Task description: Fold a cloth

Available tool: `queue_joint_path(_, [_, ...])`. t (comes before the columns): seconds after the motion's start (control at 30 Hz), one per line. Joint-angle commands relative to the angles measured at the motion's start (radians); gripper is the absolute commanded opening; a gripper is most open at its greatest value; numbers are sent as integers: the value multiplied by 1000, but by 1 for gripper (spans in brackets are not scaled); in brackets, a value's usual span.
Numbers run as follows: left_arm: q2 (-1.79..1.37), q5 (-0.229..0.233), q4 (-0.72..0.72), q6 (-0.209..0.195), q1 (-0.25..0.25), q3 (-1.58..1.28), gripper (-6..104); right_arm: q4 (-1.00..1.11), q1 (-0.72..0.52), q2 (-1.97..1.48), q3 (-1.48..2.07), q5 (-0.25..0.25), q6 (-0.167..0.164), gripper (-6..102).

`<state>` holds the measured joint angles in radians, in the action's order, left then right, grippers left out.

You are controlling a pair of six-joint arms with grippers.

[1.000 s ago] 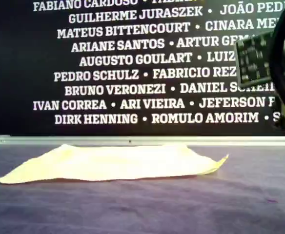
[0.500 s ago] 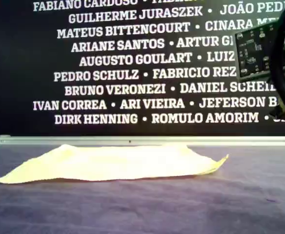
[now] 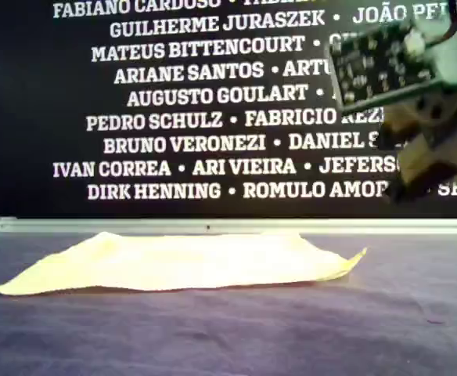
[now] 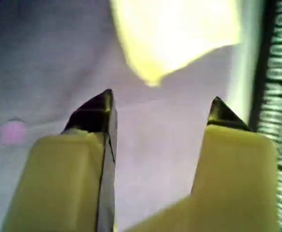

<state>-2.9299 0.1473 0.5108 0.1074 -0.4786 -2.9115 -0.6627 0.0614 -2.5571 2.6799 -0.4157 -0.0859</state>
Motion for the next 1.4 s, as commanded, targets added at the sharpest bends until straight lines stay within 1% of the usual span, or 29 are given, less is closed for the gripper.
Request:
queue_joint_path(0.0, [206, -3, -34, 0, -31, 140, 65, 44, 71, 362, -227, 26, -11, 78])
queue_joint_path(0.1, [426, -3, -34, -28, -31, 256, 65, 49, 107, 574, -356, 29, -11, 78])
queue_joint_path(0.23, [687, -3, -34, -66, -31, 434, 66, 49, 107, 765, -485, 31, -12, 78])
queue_joint_path(0.37, [882, -5, -34, -77, -35, 574, 66, 51, 103, 861, -563, 31, -12, 78])
queue_joint_path(0.47, [988, -5, -34, -78, -57, 641, 66, 74, 95, 905, -604, 34, -14, 78])
queue_joint_path(0.5, [1014, -5, -34, -78, -74, 658, 66, 89, 95, 923, -614, 35, -14, 78])
queue_joint_path(0.53, [1035, -5, -34, -78, -95, 670, 66, 103, 97, 942, -620, 44, -14, 78])
queue_joint_path(0.6, [1057, -5, -34, -78, -137, 683, 66, 137, 101, 983, -637, 81, -14, 78])
queue_joint_path(0.67, [1063, -5, -34, -84, -161, 683, 66, 167, 104, 1037, -655, 140, -14, 78])
queue_joint_path(0.7, [1063, -5, -34, -97, -164, 683, 66, 178, 106, 1062, -666, 170, -14, 78])
queue_joint_path(0.77, [1063, -3, -34, -135, -160, 684, 66, 190, 110, 1098, -686, 221, -14, 78])
queue_joint_path(0.83, [1065, -3, -34, -169, -150, 684, 66, 190, 112, 1121, -706, 229, -14, 78])
queue_joint_path(0.9, [1065, -3, -34, -183, -147, 684, 66, 190, 112, 1135, -730, 229, -14, 78])
queue_joint_path(1.03, [1066, -2, -35, -186, -144, 684, 66, 190, 112, 1149, -761, 229, -12, 78])
queue_joint_path(1.27, [1190, -2, -44, -187, -77, 753, 66, 190, 114, 1192, -810, 229, -12, 78])
queue_joint_path(1.37, [1261, -2, -44, -187, -72, 818, 66, 190, 114, 1193, -821, 229, -12, 78])
